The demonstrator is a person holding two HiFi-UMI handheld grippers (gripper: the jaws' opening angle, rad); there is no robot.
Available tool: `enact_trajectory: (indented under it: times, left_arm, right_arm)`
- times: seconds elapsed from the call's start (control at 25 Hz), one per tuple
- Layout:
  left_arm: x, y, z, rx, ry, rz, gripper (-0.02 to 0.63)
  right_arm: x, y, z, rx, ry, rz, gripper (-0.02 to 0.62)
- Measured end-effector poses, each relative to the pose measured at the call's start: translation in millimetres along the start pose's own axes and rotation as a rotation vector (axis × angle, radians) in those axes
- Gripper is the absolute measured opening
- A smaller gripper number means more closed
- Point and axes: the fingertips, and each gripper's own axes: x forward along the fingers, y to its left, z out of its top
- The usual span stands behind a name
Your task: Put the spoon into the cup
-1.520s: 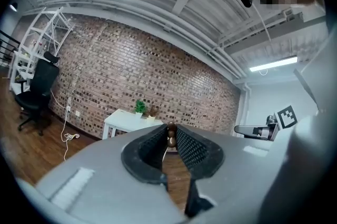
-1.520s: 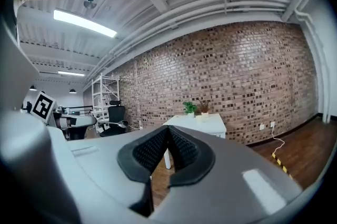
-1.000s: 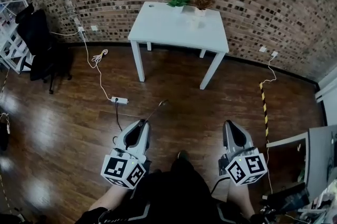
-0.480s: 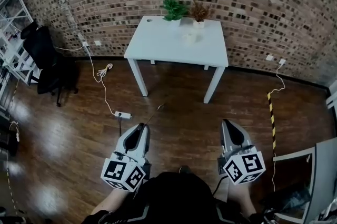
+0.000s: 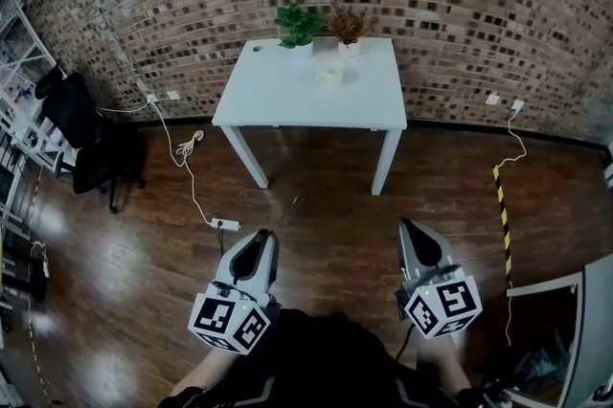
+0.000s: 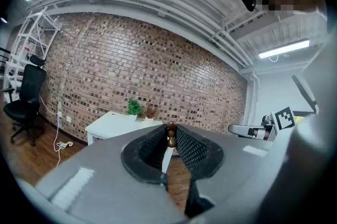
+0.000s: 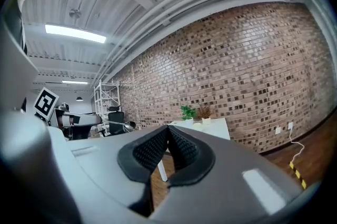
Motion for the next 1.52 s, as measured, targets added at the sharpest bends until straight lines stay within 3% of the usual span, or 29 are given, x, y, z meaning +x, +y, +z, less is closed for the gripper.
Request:
enact_trajectory:
  times: [0.28,0.68,0.88,1.12,1.52]
  left_arm:
    - [46,17,9,-0.012,0.014,-0.022,0.038]
    - [123,79,31,-0.049,-0.049,-0.105,0.038]
    - [149,140,39,-0.081,-0.03,-0.061,0.038]
    - [179,194,51,-0.11,-0.037,-0.078,0.038]
    - [224,244,42,-0.159,0.002,-0.07,0.038]
  right_arm:
    - [36,-15,3,0.029,0.012,-0.011,0.006]
    - [114,-30,22,-0.019,-0.006,-0.086,0.006]
    - [172,-25,34,-0.027,-0.001,-0.1,0.006]
    - [238,-13,40,-0.037,0.033,-0.11,0.006]
    - [296,-21,37,-0.069,0.1,-0.136,0.006]
